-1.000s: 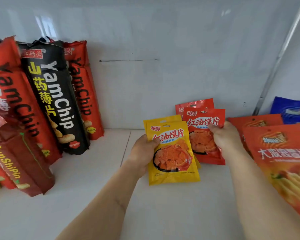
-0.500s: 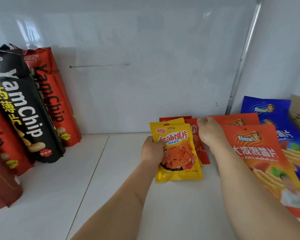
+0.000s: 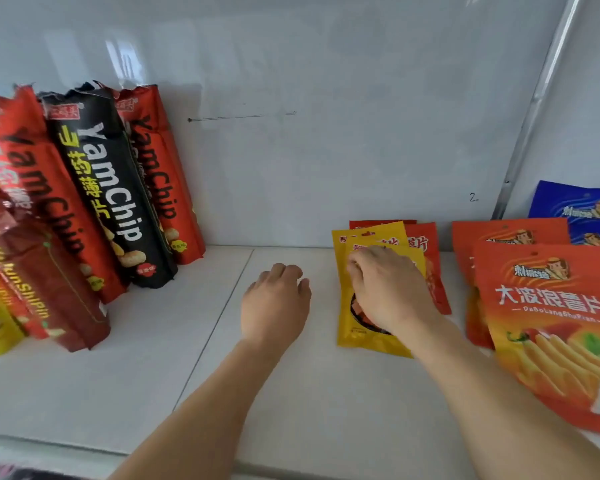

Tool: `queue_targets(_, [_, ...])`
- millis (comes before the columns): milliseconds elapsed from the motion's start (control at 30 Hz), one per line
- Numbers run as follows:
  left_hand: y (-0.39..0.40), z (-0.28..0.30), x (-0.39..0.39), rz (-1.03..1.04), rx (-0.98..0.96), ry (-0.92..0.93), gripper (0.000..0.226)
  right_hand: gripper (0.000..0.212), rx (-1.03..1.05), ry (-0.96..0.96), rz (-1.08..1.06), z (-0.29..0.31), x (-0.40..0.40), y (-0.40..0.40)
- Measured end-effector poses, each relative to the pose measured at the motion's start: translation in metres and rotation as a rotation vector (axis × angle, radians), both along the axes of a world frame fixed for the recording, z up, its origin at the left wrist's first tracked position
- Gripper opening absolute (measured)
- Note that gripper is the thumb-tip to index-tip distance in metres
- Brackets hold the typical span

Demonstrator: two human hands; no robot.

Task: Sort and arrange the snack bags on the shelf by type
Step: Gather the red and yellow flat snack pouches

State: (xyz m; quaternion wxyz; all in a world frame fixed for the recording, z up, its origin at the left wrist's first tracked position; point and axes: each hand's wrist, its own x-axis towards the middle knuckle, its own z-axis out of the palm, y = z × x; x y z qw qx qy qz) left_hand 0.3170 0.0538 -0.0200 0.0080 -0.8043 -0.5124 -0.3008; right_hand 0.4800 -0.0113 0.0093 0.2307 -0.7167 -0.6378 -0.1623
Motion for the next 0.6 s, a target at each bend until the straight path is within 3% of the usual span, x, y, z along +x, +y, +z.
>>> queue_targets(100, [-0.002,-0.009,-0.043,0.015,0.215,0.119,0.008,0.015,-0.035,-0.065,0.109,-0.013,-0.031,0.002])
queue_targets(200, [-0.014,-0.008,-0.091,0.027,0.275,0.194,0.007,0.018,-0.079,-0.103,0.158,-0.016,-0.068,0.002])
queue_targets(400, [-0.049,-0.008,-0.208,0.127,0.309,0.219,0.008,0.032,-0.113,-0.094,0.287,-0.017,-0.168,-0.015])
queue_targets(600, [-0.101,-0.008,-0.340,0.281,0.252,0.188,0.021,0.030,-0.148,-0.012,0.374,-0.009,-0.299,-0.043])
